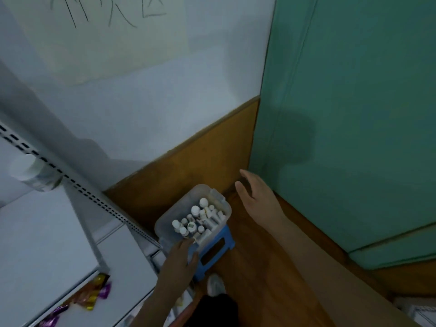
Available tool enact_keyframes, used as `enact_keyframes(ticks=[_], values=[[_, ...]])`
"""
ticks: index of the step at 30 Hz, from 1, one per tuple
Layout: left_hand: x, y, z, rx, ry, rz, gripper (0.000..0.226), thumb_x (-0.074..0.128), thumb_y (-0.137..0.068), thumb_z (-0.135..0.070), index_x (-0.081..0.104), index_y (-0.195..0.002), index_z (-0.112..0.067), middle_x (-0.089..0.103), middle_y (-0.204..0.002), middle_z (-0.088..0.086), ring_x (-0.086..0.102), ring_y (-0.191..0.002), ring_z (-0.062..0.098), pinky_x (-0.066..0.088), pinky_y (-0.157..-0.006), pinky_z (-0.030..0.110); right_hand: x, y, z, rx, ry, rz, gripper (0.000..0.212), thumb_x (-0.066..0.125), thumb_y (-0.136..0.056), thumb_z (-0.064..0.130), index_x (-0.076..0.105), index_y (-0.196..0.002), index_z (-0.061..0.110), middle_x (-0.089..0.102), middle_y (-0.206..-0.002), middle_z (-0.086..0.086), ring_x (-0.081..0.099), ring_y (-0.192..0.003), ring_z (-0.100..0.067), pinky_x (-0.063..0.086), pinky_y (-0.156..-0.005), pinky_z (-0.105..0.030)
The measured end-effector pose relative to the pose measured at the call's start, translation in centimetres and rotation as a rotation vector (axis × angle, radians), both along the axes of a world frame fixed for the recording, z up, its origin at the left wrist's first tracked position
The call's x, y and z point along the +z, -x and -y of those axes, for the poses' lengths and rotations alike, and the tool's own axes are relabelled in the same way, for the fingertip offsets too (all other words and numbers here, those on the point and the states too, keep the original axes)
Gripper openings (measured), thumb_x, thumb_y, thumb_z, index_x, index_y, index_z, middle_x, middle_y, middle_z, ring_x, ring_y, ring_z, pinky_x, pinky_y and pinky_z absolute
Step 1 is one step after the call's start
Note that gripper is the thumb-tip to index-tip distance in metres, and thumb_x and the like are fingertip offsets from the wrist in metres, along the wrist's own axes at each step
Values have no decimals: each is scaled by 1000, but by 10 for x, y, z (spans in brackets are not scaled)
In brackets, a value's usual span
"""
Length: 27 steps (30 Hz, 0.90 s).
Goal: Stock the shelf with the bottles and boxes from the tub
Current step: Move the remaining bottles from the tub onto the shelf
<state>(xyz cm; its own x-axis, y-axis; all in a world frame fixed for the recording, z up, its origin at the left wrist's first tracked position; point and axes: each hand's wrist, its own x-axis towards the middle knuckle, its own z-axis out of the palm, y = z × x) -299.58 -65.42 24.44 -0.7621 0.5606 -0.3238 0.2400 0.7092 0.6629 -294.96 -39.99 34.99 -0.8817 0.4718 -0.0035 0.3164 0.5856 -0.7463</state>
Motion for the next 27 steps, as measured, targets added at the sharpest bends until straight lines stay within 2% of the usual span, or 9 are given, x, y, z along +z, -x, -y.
enact_keyframes(ticks=[4, 7, 11, 14, 15, 18, 21, 24, 27], values=[[-46, 47, -10, 94, 59, 96, 42, 50, -100, -29, 48, -140, -15, 48, -140, 9, 48, -126, 25, 39, -107, 39, -24, 55, -14, 67, 10, 105, 62, 35, -100, 52, 36, -150, 15, 42, -151, -2, 38, -137, -13, 28, -108, -22], [-70, 68, -18, 170, 103, 200, 44, 50, -101, -25, 45, -142, -9, 45, -143, 16, 47, -128, 30, 38, -108, 39, -36, 91, -24, 122, 24, 210, 58, 37, -102, 47, 36, -149, 13, 43, -150, -3, 39, -137, -14, 27, -107, -19], [-92, 88, -27, 249, 146, 297, 41, 51, -101, -23, 48, -137, -5, 51, -132, 19, 53, -116, 33, 44, -93, 35, -57, 137, -40, 175, 28, 318, 55, 40, -103, 42, 39, -148, 10, 46, -147, -4, 42, -135, -16, 32, -110, -25], [-106, 92, -30, 289, 179, 369, 41, 49, -98, -28, 55, -127, 1, 56, -122, 23, 55, -112, 32, 39, -81, 29, -85, 158, -43, 232, 82, 399, 40, 46, -103, 31, 52, -134, 6, 57, -118, 1, 52, -109, -7, 34, -90, -4], [-112, 92, -30, 319, 187, 391, 47, 47, -96, -34, 54, -129, 0, 56, -125, 23, 55, -114, 32, 40, -83, 29, -99, 164, -44, 258, 103, 458, 35, 48, -103, 28, 55, -129, 7, 58, -113, 2, 55, -105, -9, 39, -86, -6], [-131, 91, -28, 388, 236, 427, 48, 52, -97, -34, 51, -136, -7, 54, -132, 20, 54, -121, 34, 41, -98, 36, -142, 176, -44, 355, 122, 649, 31, 50, -101, 23, 56, -123, 2, 62, -116, -7, 59, -111, -28, 48, -93, -36], [-159, 94, -28, 432, 299, 469, 39, 56, -97, -25, 56, -130, -5, 59, -125, 22, 57, -117, 36, 43, -96, 38, -191, 185, -39, 457, 88, 775, 35, 51, -101, 23, 54, -126, -1, 62, -119, -16, 59, -111, -31, 45, -90, -34], [-185, 96, -32, 528, 307, 472, 40, 57, -94, -28, 60, -122, 1, 63, -112, 26, 61, -109, 39, 44, -90, 39, -238, 196, -31, 587, 41, 871, 44, 50, -101, 24, 47, -137, -2, 54, -135, -21, 52, -123, -32, 39, -100, -35], [-213, 103, -38, 578, 323, 497, 34, 60, -95, -20, 59, -123, -1, 64, -112, 24, 60, -110, 35, 42, -92, 36, -287, 210, -24, 712, 5, 965, 52, 49, -101, 29, 40, -144, 1, 48, -143, -20, 47, -130, -33, 39, -105, -37]])
